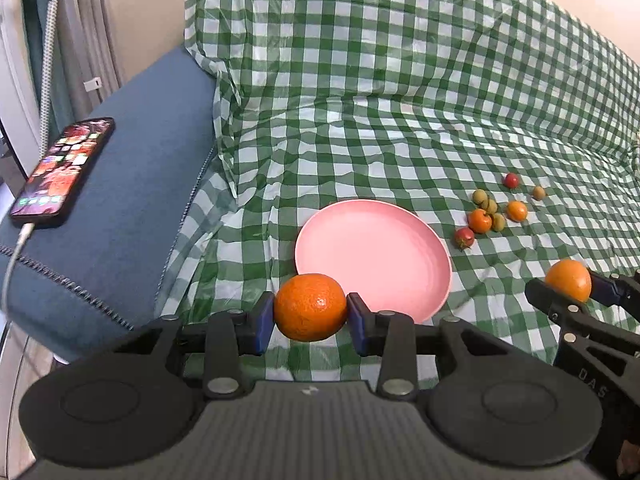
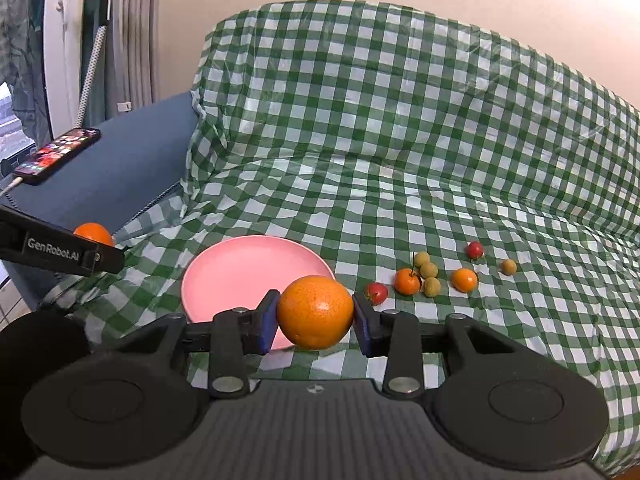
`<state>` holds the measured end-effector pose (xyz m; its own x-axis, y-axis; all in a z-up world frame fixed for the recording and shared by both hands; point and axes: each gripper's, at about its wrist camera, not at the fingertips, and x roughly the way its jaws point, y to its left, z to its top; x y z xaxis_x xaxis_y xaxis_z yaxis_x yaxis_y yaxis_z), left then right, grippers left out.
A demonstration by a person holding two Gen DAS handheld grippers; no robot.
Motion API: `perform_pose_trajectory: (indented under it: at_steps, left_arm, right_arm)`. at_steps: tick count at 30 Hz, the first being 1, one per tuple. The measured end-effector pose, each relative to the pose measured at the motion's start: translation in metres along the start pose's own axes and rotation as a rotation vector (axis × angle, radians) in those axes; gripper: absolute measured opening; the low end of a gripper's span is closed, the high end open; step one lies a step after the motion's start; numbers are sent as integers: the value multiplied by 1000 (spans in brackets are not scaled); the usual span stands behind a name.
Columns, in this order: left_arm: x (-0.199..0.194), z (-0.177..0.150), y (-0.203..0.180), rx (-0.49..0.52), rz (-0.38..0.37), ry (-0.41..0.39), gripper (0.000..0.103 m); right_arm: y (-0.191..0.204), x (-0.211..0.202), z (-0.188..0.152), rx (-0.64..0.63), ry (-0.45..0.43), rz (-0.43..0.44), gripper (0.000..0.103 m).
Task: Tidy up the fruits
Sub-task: 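Carry the held orange over the pink plate with the right tool while the left tool does too, then open the right tool over the plate while the left tool releases its orange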
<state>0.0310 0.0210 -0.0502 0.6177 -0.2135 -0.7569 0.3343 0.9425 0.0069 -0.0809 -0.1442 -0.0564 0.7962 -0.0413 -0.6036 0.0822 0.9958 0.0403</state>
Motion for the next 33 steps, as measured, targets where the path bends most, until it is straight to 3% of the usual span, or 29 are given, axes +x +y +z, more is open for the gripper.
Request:
perform_pose_trajectory:
  at_steps: [9, 16, 21, 33]
  left_arm:
    - [56, 24, -7, -6, 8, 46, 43]
    - [99, 33, -19, 6, -3, 59, 43]
    - [133, 34, -27, 29, -6, 109, 43]
    - [171, 33, -30, 43, 3, 174, 43]
  right_arm:
    - [0, 65, 16, 19, 35, 12, 40]
    - [-1, 118, 13, 4, 105, 36, 40]
    - [-7, 150, 6, 23, 156, 44, 40]
    - [-10, 186, 3, 49, 189, 61, 40]
